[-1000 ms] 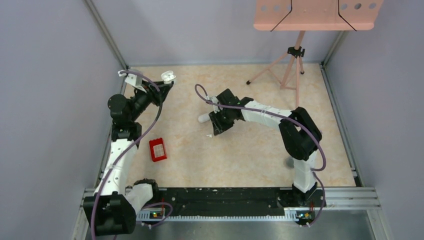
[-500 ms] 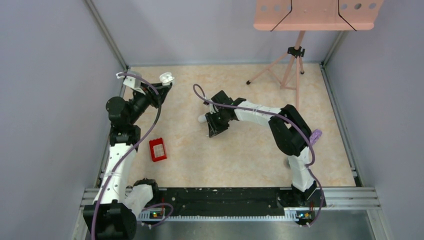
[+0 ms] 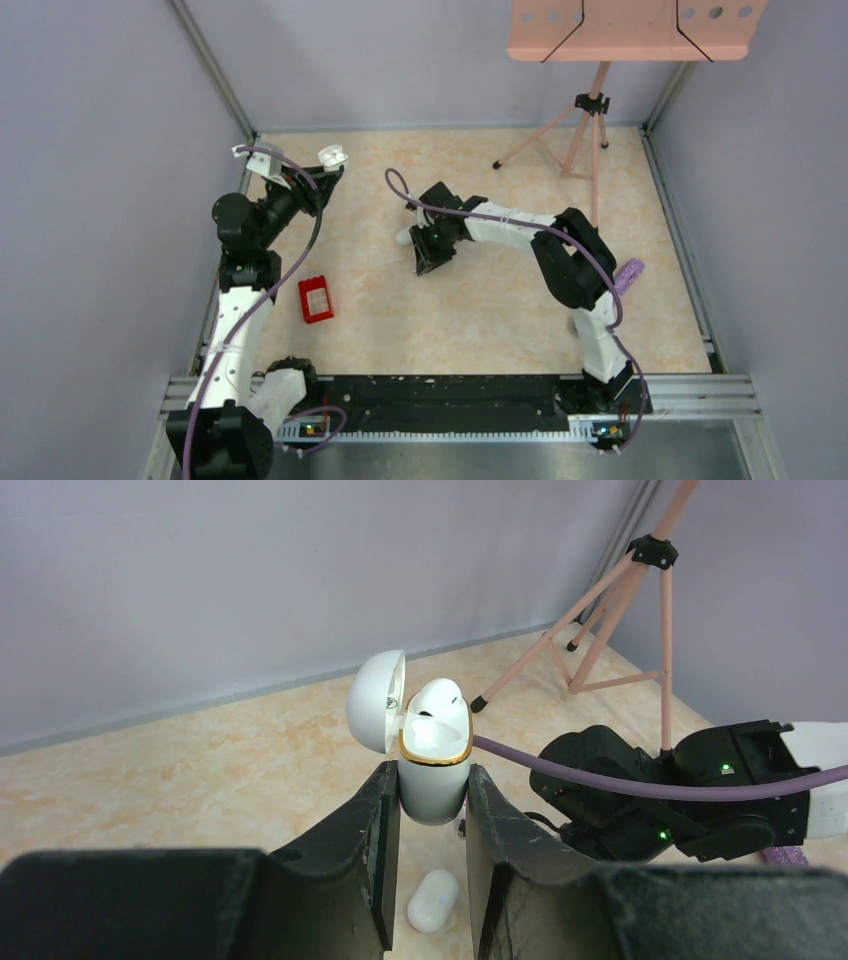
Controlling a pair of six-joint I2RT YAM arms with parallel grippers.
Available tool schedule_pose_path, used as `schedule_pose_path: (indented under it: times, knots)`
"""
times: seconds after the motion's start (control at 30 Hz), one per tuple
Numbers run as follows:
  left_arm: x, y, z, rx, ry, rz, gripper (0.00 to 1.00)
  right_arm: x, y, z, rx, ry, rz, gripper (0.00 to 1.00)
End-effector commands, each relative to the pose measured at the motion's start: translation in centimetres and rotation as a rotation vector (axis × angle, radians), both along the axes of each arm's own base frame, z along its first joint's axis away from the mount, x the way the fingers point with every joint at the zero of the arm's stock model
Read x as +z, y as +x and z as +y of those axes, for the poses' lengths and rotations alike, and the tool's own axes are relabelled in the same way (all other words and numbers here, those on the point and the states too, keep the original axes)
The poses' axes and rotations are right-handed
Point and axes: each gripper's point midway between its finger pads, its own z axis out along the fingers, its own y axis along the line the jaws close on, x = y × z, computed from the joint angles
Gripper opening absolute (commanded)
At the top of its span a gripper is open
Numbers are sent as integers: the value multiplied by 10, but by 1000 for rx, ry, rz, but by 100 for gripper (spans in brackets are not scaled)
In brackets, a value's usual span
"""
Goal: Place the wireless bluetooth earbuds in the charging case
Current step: Pick up the earbud from the center of the board.
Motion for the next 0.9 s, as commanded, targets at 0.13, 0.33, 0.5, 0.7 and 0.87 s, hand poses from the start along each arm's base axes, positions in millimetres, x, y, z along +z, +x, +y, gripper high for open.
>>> schedule_pose_path:
  times: [0.13, 0.33, 0.5, 0.7, 0.87]
  knots:
    - [15, -3, 3, 14, 10, -65, 0, -4, 6, 10, -14, -19, -24, 22]
    - [12, -3, 2, 10, 13, -62, 0, -8, 7, 5, -7, -56, -47, 14]
    - [2, -2, -1, -17, 17, -52, 0, 6, 10, 1, 43, -51, -116, 1]
    - [-18, -6, -17, -139, 61, -68, 0, 90, 26, -8, 238, 16, -429, 0]
    - [-34, -7, -41, -279, 101, -80, 0, 171, 24, -41, 460, -29, -723, 0]
